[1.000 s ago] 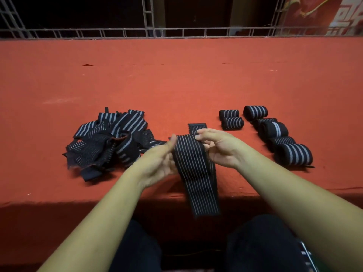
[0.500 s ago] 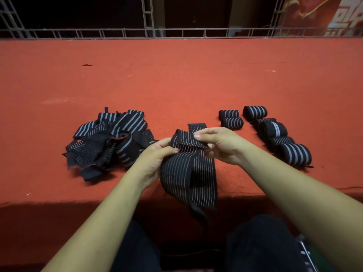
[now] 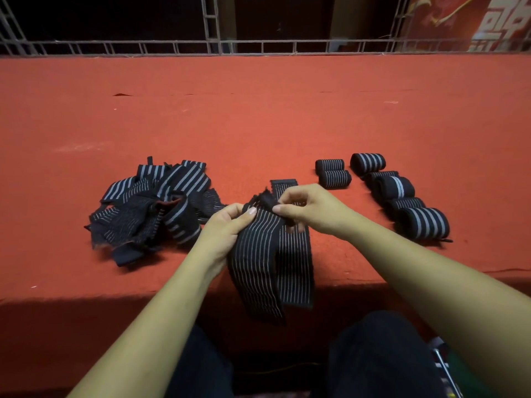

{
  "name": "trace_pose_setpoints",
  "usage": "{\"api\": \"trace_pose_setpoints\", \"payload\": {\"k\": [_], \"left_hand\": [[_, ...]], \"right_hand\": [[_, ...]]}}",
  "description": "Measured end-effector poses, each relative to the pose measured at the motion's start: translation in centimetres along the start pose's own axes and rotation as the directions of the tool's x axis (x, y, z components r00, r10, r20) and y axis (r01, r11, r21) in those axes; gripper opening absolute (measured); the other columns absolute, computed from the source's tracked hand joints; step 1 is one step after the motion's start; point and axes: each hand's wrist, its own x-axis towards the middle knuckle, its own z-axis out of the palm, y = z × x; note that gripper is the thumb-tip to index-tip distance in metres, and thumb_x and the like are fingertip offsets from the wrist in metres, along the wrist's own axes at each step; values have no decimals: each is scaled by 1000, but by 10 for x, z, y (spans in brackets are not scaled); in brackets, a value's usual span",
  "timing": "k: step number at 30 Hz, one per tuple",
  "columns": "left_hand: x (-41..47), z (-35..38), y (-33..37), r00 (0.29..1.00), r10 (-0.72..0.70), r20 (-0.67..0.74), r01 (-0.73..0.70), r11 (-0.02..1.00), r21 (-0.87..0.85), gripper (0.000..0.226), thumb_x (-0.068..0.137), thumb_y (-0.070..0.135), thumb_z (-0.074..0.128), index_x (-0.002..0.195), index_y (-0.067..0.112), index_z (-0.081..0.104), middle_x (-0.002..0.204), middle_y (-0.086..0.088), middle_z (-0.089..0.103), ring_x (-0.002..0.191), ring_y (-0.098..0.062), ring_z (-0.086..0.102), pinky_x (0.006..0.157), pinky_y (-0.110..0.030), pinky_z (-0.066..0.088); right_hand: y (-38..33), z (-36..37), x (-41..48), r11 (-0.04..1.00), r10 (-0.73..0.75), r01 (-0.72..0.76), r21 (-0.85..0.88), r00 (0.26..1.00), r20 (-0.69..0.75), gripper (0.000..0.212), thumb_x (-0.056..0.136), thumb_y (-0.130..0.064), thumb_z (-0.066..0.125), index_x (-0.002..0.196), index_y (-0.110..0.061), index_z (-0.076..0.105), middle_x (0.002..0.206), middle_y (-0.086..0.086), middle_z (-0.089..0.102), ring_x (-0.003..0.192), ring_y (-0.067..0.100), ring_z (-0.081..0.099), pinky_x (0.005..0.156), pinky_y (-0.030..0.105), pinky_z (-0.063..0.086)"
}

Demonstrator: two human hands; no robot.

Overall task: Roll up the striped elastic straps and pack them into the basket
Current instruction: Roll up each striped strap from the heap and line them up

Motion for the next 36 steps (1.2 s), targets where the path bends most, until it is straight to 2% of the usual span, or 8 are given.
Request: {"api": "trace_pose_setpoints", "payload": {"k": [6,11,16,20,23,28,31,36], "left_hand": [[-2,-16,-4,996,-9,93,-1,994,108,12,96,20,64,85,14,64,90,-8,73,78,-18,68,69,-27,54],[-3,-17,-11,988,56,143,-99,945,310,18,98,31,62,85,19,65,85,-6,62,78,-16,58,72,-31,46],[-2,-5,-10,988,86,125,-88,996,11,61,85,68,46,92,9,61,70,-10,64,58,-19,56,52,-24,40],[1,0,-11,979,164,117,-181,973,147,54,86,56,62,122,17,61,114,-2,70,104,-14,65,90,-31,49],[-2,1,-12,969,114,219,-154,972,175,69,87,60,65,141,20,51,142,-3,58,135,-18,51,117,-42,34],[-8,13,-5,960,215,181,-227,973,46,31,89,19,65,119,8,64,107,-4,75,101,-15,69,84,-24,54],[-9,12,-1,964,236,121,-241,970,29,32,88,18,65,116,5,66,107,-10,75,99,-20,70,83,-26,55],[-11,13,-5,972,104,209,-99,995,-34,38,87,14,71,122,5,60,112,-17,72,99,-29,69,86,-37,59]], "right_hand": [[13,-23,7,997,52,-64,-34,960,-276,16,90,-23,73,90,-7,74,71,-4,65,64,-8,57,63,14,42],[6,-29,4,965,180,-149,217,975,-133,9,93,-12,68,96,-4,71,69,14,70,46,13,49,46,24,39],[-10,-30,5,847,131,-124,518,991,22,19,95,1,48,90,-4,66,90,14,69,81,26,66,67,33,58],[-19,-26,1,913,37,-116,392,978,203,15,91,6,61,94,-9,60,82,4,62,71,17,58,55,26,52],[-27,-24,-1,927,5,-120,355,952,307,20,94,8,54,100,-11,55,78,4,55,62,13,49,49,23,43],[-23,-26,2,895,66,-180,408,958,278,33,92,3,60,122,-10,56,78,2,55,62,12,49,50,24,39],[-16,-29,0,905,164,-288,314,916,367,7,91,-11,68,96,-13,64,70,1,49,58,11,38,52,23,30],[-5,-37,-2,878,226,-324,351,929,291,20,92,-10,67,79,-18,55,66,-3,58,47,10,40,50,22,29]]}}
